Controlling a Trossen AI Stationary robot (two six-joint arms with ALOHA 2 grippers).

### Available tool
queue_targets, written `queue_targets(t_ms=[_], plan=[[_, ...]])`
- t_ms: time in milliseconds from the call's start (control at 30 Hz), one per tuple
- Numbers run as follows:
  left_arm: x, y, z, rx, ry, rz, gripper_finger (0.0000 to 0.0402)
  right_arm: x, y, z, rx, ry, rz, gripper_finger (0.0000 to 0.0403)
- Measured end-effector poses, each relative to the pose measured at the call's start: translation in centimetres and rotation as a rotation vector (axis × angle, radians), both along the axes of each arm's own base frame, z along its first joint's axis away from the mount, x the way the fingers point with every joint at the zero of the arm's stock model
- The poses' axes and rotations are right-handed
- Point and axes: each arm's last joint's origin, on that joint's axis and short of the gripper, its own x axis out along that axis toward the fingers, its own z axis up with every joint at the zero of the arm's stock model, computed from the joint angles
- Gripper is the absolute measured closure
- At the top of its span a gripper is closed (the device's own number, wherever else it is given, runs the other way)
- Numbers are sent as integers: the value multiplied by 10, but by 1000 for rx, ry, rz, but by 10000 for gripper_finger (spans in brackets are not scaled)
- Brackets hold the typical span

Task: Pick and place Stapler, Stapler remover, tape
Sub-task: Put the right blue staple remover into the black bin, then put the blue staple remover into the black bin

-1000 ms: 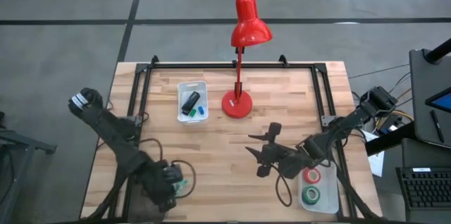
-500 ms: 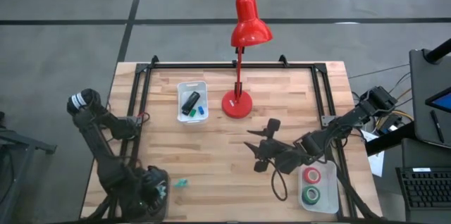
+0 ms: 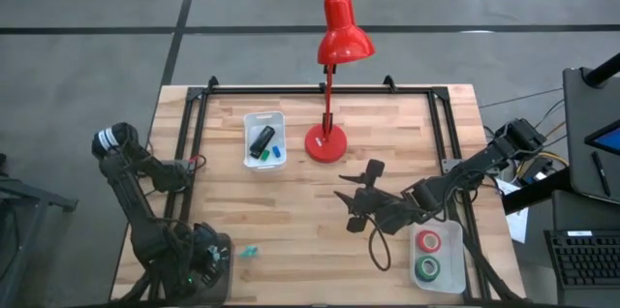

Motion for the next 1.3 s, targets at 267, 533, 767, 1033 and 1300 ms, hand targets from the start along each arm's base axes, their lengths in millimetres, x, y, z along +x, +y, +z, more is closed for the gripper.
queue_targets(t_ms=[267, 533, 767, 1033, 1300], plan=[[-1, 3, -22, -17, -4, 15, 393, 0, -3, -5, 13, 3, -16, 209], [-2, 5, -29, -12, 5, 45, 392, -1, -4, -8, 17, 5, -22, 209], [1, 5, -26, 25, -87, 43, 376, 0, -6, -8, 17, 4, -27, 209], [2, 4, -25, 31, -108, 21, 290, 0, -5, -8, 20, -3, -26, 209], [8, -2, -15, 10, -281, -77, 249, 0, -5, -8, 23, -8, -26, 209]])
